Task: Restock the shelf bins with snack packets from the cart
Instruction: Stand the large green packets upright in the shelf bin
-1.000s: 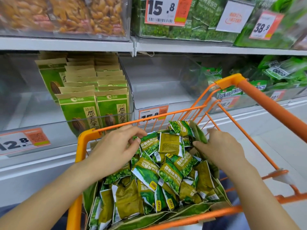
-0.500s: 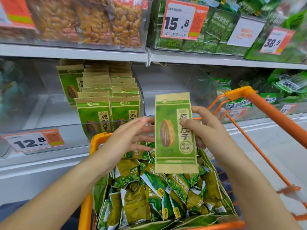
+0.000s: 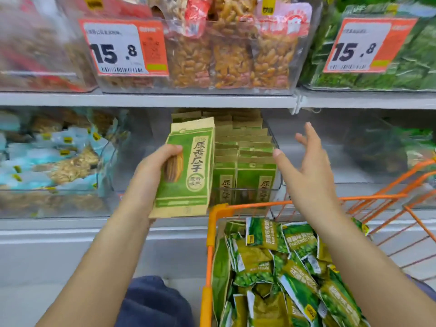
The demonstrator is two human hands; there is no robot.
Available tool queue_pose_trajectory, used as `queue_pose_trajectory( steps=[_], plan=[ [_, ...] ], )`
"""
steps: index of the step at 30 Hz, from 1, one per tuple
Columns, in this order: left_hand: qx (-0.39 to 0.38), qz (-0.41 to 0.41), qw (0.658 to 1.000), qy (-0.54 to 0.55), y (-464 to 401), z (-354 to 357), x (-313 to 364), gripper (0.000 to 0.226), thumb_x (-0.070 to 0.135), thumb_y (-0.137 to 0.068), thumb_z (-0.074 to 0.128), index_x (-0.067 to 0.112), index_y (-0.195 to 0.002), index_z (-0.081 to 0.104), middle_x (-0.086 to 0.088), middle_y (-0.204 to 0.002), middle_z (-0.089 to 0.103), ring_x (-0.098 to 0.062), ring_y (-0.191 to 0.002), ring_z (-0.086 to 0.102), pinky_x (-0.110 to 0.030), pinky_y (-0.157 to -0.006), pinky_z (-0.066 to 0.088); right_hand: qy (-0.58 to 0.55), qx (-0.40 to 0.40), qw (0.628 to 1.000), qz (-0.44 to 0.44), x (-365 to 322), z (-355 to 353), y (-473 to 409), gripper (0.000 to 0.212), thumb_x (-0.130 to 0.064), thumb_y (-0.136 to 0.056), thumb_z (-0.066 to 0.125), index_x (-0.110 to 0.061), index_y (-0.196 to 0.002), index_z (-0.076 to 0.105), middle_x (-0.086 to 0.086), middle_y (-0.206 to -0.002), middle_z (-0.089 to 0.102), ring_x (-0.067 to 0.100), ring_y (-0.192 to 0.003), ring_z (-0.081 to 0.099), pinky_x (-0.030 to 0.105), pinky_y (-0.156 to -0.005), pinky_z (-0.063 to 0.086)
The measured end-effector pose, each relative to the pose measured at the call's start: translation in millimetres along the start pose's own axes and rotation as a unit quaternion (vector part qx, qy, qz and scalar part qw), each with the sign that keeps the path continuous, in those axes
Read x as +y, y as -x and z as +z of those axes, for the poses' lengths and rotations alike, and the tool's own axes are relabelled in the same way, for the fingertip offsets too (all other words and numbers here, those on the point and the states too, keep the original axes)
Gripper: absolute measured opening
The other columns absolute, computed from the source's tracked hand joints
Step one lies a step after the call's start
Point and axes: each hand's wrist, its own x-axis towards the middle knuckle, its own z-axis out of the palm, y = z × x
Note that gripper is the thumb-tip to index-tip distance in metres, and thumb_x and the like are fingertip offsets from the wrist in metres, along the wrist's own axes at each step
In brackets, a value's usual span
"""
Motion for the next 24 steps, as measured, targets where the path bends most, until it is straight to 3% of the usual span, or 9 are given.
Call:
queue_pose_trajectory(
  steps=[2, 4, 7, 10, 13, 16, 21, 24],
  plan=[
    [0.018, -0.003, 1.0, 0.013, -15.3, -22.2, 4.0, 0.029, 0.038, -0.071, 0.068, 0.013, -0.084, 0.062, -0.012, -0.093, 0.073, -0.023, -0.062, 0.065, -0.028, -0.058, 0.055, 0.05, 0.034, 0.997, -0.041, 6.4, 14.3, -6.3, 0.076, -0.037, -0.096, 0.051, -0.018, -0.154, 0.005, 0.003, -0.157, 0.024, 0.018, -0.146, 0.013, 0.039, -0.118, 0.016],
    [0.057, 0.007, 0.996, 0.066, -28.5, -34.3, -0.3, 0.012, 0.028, -0.09, 0.058, 0.018, -0.088, 0.064, -0.002, -0.074, 0.073, -0.018, -0.058, 0.068, -0.028, -0.05, 0.055, 0.052, 0.03, 0.998, -0.032, 18.7, 27.1, -5.3, 0.077, -0.04, -0.097, 0.048, -0.017, -0.154, 0.002, 0.005, -0.159, 0.019, 0.02, -0.146, 0.014, 0.039, -0.117, 0.017],
    [0.102, 0.05, 0.992, 0.058, -53.0, -39.2, -4.3, 0.011, 0.024, -0.093, 0.059, 0.018, -0.088, 0.067, -0.001, -0.079, 0.072, -0.016, -0.068, 0.068, -0.029, -0.063, 0.054, 0.017, 0.0, 0.999, 0.029, 36.9, 43.0, 7.6, 0.074, -0.047, -0.097, 0.043, -0.022, -0.154, 0.004, 0.0, -0.157, 0.026, 0.02, -0.14, 0.032, 0.037, -0.108, 0.029],
    [0.106, 0.105, 0.989, 0.014, -87.7, -32.8, -4.5, 0.011, 0.013, -0.094, 0.058, 0.018, -0.085, 0.061, -0.001, -0.076, 0.067, -0.016, -0.068, 0.062, -0.03, -0.062, 0.046, 0.165, 0.011, 0.986, -0.033, 50.0, 53.2, 19.6, 0.068, -0.052, -0.095, 0.039, -0.019, -0.151, 0.019, 0.005, -0.146, 0.044, 0.026, -0.121, 0.052, 0.042, -0.095, 0.043],
    [0.109, 0.092, 0.988, -0.056, -119.9, -17.9, -11.8, 0.014, 0.004, -0.093, 0.059, 0.014, -0.102, 0.059, -0.004, -0.102, 0.065, -0.017, -0.092, 0.06, -0.027, -0.073, 0.049, 0.206, 0.015, 0.978, -0.042, 55.9, 58.1, 20.2, 0.068, -0.05, -0.094, 0.041, -0.017, -0.15, 0.021, 0.006, -0.144, 0.044, 0.027, -0.121, 0.051, 0.043, -0.097, 0.042],
    [0.13, 0.067, 0.98, -0.134, -150.2, -9.2, -24.5, 0.025, -0.002, -0.09, 0.059, 0.004, -0.114, 0.06, -0.015, -0.11, 0.066, -0.026, -0.103, 0.063, -0.033, -0.084, 0.051, 0.207, 0.019, 0.977, -0.039, 58.3, 59.2, 18.4, 0.068, -0.05, -0.094, 0.04, -0.017, -0.15, 0.021, 0.006, -0.144, 0.044, 0.027, -0.122, 0.051, 0.044, -0.099, 0.042],
    [0.149, 0.085, 0.959, -0.226, -177.1, -9.7, -38.9, 0.032, 0.009, -0.075, 0.07, -0.001, -0.105, 0.063, -0.011, -0.096, 0.069, -0.029, -0.089, 0.068, -0.037, -0.072, 0.057, 0.198, 0.019, 0.979, -0.045, 59.5, 59.4, 16.4, 0.065, -0.051, -0.095, 0.037, -0.017, -0.148, 0.026, 0.007, -0.141, 0.048, 0.028, -0.119, 0.053, 0.045, -0.096, 0.044],
    [0.147, 0.074, 0.949, -0.27, -176.0, -9.6, -43.3, 0.038, 0.015, -0.073, 0.075, 0.0, -0.106, 0.062, -0.008, -0.098, 0.068, -0.025, -0.09, 0.066, -0.03, -0.069, 0.052, 0.199, 0.017, 0.979, -0.045, 59.7, 59.5, 16.2, 0.066, -0.053, -0.093, 0.035, -0.017, -0.148, 0.027, 0.006, -0.141, 0.048, 0.026, -0.119, 0.052, 0.045, -0.097, 0.044]
  ],
)
